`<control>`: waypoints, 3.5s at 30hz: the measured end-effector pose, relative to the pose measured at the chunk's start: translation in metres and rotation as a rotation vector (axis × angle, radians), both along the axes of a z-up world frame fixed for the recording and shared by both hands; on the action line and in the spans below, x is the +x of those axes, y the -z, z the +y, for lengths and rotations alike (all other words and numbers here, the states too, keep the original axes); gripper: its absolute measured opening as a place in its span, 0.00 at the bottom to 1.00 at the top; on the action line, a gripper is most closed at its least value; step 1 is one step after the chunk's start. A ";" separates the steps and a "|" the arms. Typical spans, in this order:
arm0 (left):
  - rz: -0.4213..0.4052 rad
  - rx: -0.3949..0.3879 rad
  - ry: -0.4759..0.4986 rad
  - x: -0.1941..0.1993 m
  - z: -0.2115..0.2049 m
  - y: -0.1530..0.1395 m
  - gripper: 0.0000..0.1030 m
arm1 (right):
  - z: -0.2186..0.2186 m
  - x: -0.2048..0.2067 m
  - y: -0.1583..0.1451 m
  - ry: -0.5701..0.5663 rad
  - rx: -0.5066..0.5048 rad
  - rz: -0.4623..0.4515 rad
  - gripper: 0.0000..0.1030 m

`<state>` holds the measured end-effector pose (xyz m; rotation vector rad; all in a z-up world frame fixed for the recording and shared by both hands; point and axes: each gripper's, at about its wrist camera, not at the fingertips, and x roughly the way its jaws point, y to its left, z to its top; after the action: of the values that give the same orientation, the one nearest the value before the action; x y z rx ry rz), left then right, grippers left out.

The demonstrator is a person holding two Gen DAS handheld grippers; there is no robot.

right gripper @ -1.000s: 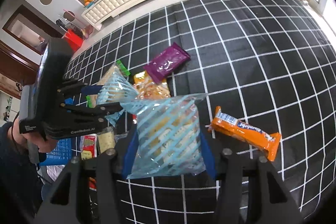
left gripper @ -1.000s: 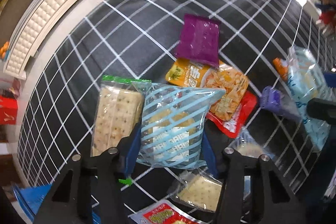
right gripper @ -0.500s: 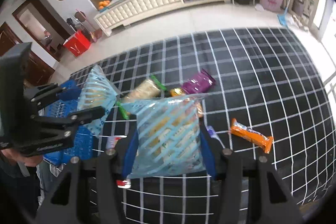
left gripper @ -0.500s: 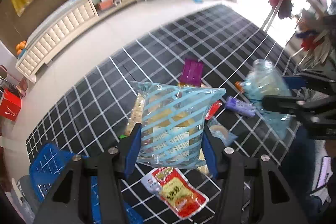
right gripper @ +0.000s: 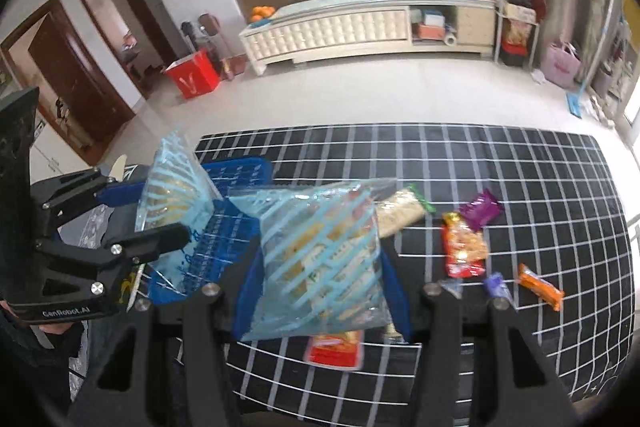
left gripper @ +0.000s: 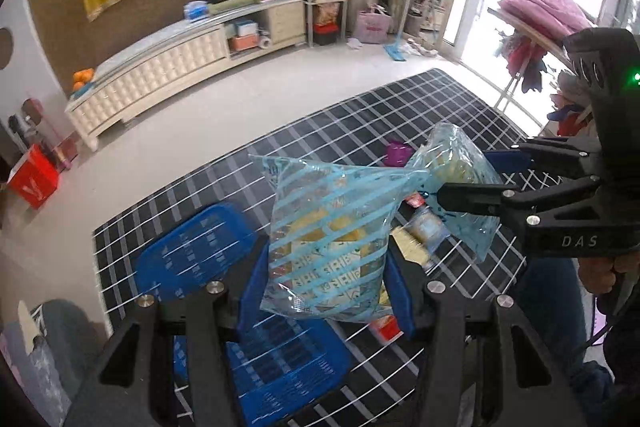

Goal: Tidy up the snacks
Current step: 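Carry both held bags over the blue basket with both tools, then open both tools to drop the bags into the blue basket, then move both tools back over the remaining snack packets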

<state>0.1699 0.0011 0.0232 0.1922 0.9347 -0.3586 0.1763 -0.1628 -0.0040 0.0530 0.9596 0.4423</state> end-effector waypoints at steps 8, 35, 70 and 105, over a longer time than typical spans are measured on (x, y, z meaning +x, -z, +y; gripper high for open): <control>0.016 -0.038 -0.110 -0.012 0.084 0.007 0.50 | 0.075 0.000 0.006 -0.084 -0.018 -0.007 0.58; 0.193 -0.130 -0.280 0.062 0.163 0.104 0.51 | 0.174 0.073 0.074 -0.159 -0.114 0.119 0.58; 0.119 -0.144 -0.296 0.016 0.137 0.047 0.66 | 0.116 0.036 0.014 -0.124 -0.099 0.032 0.81; 0.226 -0.073 -0.103 0.041 -0.112 0.112 0.66 | -0.118 0.022 0.079 0.154 -0.084 0.170 0.81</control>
<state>0.2107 -0.1110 -0.0884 0.0360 1.1482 -0.3226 0.1981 -0.2811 -0.0833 0.0890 1.1312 0.2583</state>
